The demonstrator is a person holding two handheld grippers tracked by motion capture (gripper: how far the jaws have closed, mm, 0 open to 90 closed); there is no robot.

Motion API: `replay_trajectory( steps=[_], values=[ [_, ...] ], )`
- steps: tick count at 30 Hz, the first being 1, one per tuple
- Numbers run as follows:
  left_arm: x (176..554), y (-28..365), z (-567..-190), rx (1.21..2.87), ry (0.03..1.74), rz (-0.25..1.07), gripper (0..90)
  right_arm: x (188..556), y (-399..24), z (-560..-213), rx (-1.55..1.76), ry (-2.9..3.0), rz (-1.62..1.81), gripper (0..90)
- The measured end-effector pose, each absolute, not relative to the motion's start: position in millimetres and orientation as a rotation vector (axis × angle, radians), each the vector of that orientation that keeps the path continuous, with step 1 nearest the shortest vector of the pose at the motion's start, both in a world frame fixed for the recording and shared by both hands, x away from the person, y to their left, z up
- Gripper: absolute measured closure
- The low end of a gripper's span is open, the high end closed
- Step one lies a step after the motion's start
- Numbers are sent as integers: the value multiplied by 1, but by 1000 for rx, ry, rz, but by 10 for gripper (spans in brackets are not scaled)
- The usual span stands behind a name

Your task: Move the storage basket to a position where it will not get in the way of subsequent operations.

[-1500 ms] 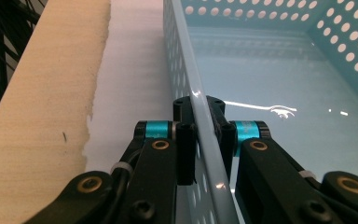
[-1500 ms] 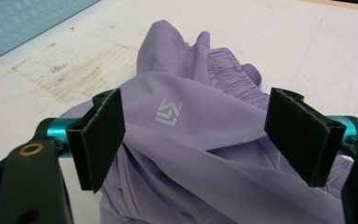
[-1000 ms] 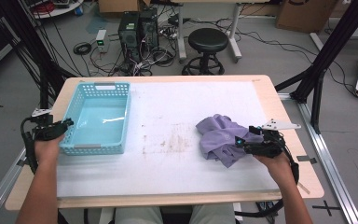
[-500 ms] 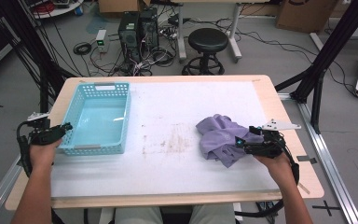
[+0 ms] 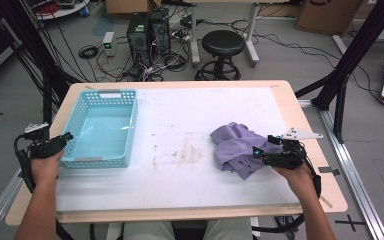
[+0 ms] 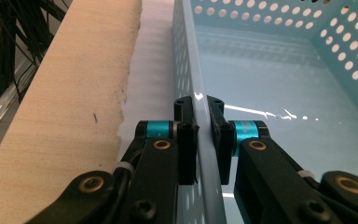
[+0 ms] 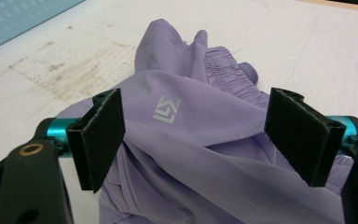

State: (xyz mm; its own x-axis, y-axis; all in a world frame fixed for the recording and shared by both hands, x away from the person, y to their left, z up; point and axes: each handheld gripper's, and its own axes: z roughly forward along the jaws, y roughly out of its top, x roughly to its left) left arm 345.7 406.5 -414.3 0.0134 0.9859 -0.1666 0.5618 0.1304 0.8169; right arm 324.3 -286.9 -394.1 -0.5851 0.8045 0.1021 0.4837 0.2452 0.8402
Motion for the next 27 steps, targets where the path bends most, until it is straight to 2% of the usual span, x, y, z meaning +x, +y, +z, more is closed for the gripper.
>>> replay_trajectory(
  steps=[7, 10, 11, 13, 17, 19, 21, 27],
  values=[
    [339, 399, -414, 1522, 1632, 703, 827, 323, -284, -391, 1170, 2172, 1278, 203],
    [338, 397, -412, 1538, 1576, 715, 723, 323, -283, -390, 1167, 2174, 1283, 203],
    [338, 396, -411, 1541, 1555, 738, 642, 323, -282, -390, 1163, 2175, 1281, 203],
    [337, 395, -406, 1566, 1542, 756, 628, 323, -282, -390, 1161, 2177, 1282, 203],
    [334, 396, -402, 1594, 1473, 847, 632, 323, -281, -388, 1156, 2176, 1287, 203],
    [337, 397, -401, 1653, 1481, 847, 672, 323, -282, -388, 1152, 2171, 1291, 203],
    [338, 399, -401, 1651, 1502, 847, 761, 322, -281, -388, 1150, 2175, 1294, 203],
    [347, 401, -399, 1642, 1520, 813, 788, 323, -280, -388, 1155, 2176, 1290, 203]
  ],
)
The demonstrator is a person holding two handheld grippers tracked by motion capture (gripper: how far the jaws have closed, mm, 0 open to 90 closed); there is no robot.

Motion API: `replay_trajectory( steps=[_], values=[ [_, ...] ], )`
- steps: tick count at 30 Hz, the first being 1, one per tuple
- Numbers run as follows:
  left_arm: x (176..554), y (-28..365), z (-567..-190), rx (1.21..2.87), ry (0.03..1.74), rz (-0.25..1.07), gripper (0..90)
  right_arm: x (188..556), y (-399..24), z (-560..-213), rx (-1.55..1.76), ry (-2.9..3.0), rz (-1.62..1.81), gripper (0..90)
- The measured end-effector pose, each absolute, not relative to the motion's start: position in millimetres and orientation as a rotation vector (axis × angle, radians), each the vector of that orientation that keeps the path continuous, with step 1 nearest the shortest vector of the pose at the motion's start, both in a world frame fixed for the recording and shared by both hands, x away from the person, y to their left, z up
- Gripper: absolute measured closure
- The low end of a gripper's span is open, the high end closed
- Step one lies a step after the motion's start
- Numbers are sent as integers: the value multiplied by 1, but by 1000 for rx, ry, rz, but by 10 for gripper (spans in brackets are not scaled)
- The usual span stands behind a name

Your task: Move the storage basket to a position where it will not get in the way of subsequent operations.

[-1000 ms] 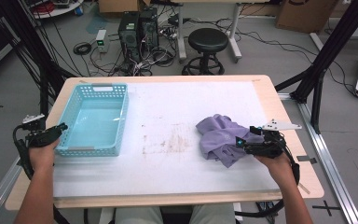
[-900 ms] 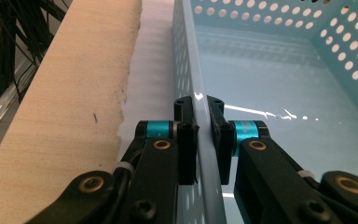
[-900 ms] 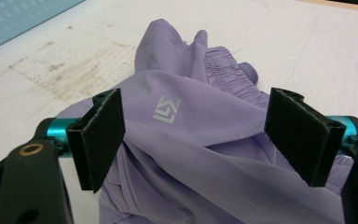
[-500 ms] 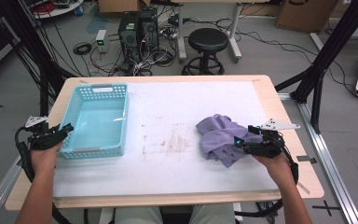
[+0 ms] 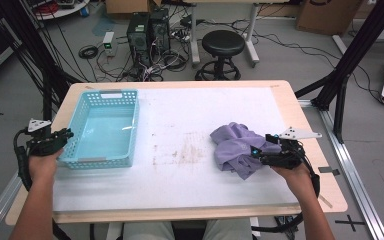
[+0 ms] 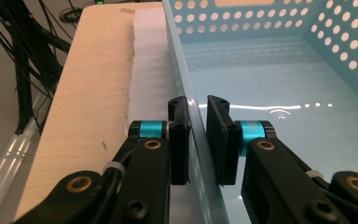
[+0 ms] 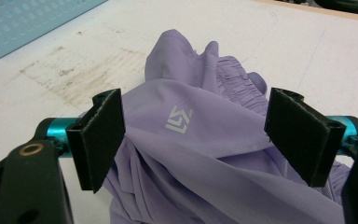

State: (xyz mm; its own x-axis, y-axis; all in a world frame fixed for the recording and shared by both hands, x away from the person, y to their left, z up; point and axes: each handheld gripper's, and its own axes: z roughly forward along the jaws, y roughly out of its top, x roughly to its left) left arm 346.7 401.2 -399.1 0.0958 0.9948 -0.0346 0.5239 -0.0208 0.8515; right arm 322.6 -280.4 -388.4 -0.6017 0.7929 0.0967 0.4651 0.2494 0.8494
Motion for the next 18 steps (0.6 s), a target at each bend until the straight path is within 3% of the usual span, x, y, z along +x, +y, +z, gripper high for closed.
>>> replay_trajectory(
  steps=[2, 5, 12, 14, 18],
  values=[
    [347, 402, -399, 1626, 1530, 798, 787, 323, -280, -389, 1156, 2177, 1288, 203],
    [343, 401, -397, 1626, 1484, 863, 616, 323, -282, -389, 1159, 2173, 1286, 203],
    [315, 400, -383, 1500, 1407, 968, 586, 322, -286, -389, 1166, 2170, 1276, 203],
    [310, 396, -381, 1456, 1373, 920, 569, 322, -287, -389, 1170, 2166, 1275, 203],
    [302, 376, -376, 1394, 1314, 765, 330, 325, -288, -389, 1179, 2160, 1288, 203]
  ],
)
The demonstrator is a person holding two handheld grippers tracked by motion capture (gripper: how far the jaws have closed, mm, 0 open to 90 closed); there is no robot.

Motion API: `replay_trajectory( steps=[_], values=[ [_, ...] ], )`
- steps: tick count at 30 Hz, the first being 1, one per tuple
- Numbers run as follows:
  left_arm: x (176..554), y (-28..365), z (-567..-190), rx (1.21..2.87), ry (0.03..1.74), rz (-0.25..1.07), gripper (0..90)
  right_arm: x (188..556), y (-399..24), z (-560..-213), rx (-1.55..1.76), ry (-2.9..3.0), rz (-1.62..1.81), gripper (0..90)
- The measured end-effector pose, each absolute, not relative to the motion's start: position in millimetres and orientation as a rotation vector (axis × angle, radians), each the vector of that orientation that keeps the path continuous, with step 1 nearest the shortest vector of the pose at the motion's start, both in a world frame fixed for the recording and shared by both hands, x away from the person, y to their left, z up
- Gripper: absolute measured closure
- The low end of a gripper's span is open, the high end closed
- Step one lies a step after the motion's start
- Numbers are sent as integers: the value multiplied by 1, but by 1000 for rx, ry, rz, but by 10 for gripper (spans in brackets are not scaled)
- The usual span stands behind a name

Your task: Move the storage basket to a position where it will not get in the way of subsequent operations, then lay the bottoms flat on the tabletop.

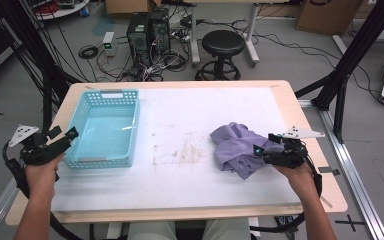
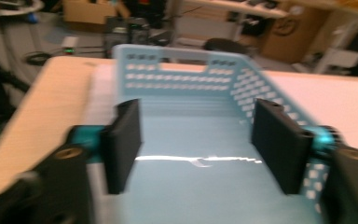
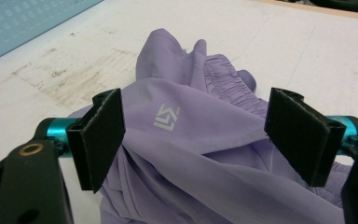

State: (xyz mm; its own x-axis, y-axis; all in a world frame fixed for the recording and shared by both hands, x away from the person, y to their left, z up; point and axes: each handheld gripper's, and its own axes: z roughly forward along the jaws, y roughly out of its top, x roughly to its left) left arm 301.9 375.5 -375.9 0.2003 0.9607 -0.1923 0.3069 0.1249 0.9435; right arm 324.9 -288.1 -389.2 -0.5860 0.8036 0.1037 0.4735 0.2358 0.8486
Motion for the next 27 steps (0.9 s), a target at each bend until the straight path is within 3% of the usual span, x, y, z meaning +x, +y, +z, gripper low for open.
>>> replay_trajectory(
  steps=[4, 27],
  values=[
    [298, 355, -372, 1403, 1220, 767, 188, 328, -287, -389, 1175, 2169, 1300, 203],
    [305, 281, -364, 1423, 1088, 699, 189, 341, -289, -387, 1170, 2200, 1316, 203]
  ],
)
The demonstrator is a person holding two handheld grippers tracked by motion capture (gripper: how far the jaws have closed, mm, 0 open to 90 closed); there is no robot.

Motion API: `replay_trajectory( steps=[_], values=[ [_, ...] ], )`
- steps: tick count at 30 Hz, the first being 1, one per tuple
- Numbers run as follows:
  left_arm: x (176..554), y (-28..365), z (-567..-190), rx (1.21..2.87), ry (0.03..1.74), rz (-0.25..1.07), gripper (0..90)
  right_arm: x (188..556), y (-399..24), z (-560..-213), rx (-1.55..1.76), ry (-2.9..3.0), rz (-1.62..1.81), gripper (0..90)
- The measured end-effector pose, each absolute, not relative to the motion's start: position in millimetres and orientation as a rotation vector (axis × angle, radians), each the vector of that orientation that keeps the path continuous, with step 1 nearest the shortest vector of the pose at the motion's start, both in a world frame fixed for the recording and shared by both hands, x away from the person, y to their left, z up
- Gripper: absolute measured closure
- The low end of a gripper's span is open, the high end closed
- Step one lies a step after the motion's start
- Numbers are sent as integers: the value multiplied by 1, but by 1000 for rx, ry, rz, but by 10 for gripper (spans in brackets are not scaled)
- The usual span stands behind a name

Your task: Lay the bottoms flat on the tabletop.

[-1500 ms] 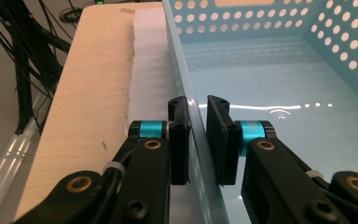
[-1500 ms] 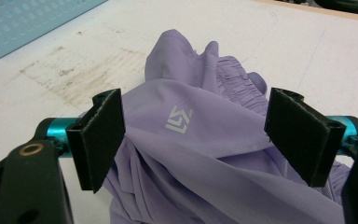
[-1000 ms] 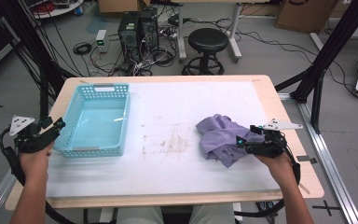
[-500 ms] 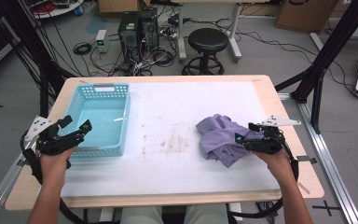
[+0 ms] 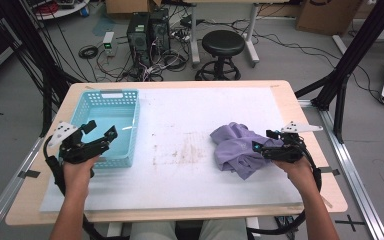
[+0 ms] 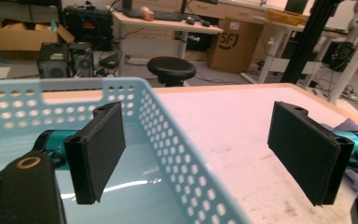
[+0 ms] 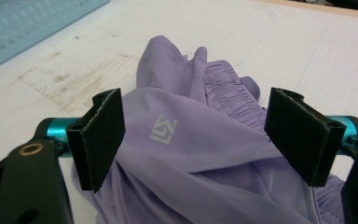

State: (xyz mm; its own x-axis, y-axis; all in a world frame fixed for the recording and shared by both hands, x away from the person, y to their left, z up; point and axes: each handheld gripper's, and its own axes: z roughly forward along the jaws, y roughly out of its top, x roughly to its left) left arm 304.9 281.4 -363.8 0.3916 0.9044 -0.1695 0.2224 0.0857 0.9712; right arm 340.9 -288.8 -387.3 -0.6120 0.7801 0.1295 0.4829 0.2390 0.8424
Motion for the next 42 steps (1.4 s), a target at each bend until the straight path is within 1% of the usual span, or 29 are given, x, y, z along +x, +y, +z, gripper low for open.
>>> replay_trajectory(
  steps=[4, 6, 10, 13, 16, 17, 19, 20, 21, 22, 23, 29, 30, 31, 32, 33, 34, 37, 40, 42],
  values=[
    [307, 266, -365, 1440, 1071, 681, 197, 349, -286, -392, 1191, 2228, 1266, 213],
    [307, 257, -367, 1469, 1065, 660, 200, 351, -286, -395, 1189, 2245, 1263, 271],
    [308, 246, -368, 1497, 1037, 625, 209, 359, -276, -403, 1182, 2329, 1191, 308],
    [308, 239, -369, 1503, 1020, 605, 209, 367, -265, -413, 1192, 2380, 1101, 383],
    [310, 230, -371, 1515, 1007, 577, 214, 374, -255, -420, 1193, 2450, 1059, 529],
    [310, 227, -372, 1523, 1002, 568, 215, 376, -252, -422, 1179, 2484, 1077, 563],
    [311, 219, -373, 1535, 989, 561, 217, 375, -244, -420, 1142, 2521, 1109, 688],
    [311, 215, -374, 1542, 981, 554, 224, 373, -240, -418, 1115, 2525, 1120, 779],
    [312, 212, -374, 1549, 976, 553, 229, 371, -237, -416, 1087, 2529, 1147, 839],
    [313, 208, -375, 1562, 968, 546, 232, 370, -234, -414, 1061, 2528, 1175, 875],
    [313, 206, -376, 1568, 970, 542, 233, 367, -230, -410, 1040, 2533, 1198, 880],
    [318, 191, -382, 1593, 955, 501, 256, 362, -208, -400, 933, 2572, 1420, 886],
    [318, 188, -383, 1600, 952, 501, 260, 362, -206, -397, 910, 2568, 1448, 871],
    [318, 186, -384, 1602, 952, 496, 261, 360, -204, -394, 902, 2560, 1465, 817],
    [318, 184, -385, 1610, 945, 489, 264, 358, -205, -389, 916, 2538, 1484, 735],
    [318, 182, -385, 1614, 940, 488, 271, 356, -209, -385, 923, 2499, 1505, 689],
    [319, 180, -386, 1616, 936, 481, 275, 353, -214, -379, 931, 2449, 1499, 663],
    [322, 175, -389, 1626, 927, 463, 281, 351, -237, -370, 1034, 2290, 1352, 543],
    [327, 170, -392, 1633, 919, 442, 284, 363, -253, -379, 1180, 2272, 1262, 390],
    [331, 166, -393, 1637, 918, 426, 291, 367, -246, -392, 1170, 2367, 1235, 337]
  ],
)
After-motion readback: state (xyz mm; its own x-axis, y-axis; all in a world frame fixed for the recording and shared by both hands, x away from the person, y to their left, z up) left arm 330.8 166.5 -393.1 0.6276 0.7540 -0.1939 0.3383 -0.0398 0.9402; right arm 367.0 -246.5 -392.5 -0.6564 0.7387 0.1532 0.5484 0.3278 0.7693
